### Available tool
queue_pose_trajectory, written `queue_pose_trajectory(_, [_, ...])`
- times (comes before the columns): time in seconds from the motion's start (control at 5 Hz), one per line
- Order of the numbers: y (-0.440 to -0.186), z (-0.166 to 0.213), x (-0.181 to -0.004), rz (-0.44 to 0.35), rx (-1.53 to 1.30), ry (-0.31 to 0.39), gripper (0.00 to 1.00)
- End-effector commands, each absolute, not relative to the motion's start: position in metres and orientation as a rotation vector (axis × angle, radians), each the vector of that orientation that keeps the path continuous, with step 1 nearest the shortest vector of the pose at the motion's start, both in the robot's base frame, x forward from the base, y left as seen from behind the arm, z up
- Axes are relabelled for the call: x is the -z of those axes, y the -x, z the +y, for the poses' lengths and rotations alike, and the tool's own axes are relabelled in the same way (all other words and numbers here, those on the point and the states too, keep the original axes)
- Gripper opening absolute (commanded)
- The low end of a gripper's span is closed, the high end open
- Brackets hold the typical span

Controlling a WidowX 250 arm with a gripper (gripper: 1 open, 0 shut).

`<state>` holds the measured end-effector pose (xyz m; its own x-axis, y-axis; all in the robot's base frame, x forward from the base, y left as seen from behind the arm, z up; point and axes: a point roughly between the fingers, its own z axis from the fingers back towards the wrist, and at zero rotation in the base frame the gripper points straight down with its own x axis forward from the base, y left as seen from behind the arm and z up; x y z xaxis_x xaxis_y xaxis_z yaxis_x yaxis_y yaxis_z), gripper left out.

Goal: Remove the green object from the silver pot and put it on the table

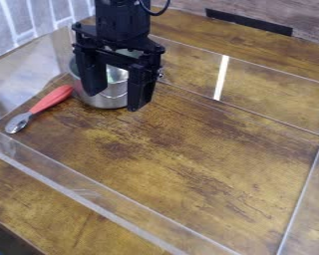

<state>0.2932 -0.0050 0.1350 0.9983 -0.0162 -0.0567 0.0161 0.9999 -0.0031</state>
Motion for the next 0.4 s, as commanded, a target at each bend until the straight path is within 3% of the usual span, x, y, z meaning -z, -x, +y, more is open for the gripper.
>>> queue_pose_trajectory(0.0, [-0.294, -0.01, -0.122, 0.095, -0.011, 0.005, 1.0])
queue_pose_trajectory(0.2, [-0.332, -0.026, -0.124, 0.065, 0.017, 0.009, 1.0])
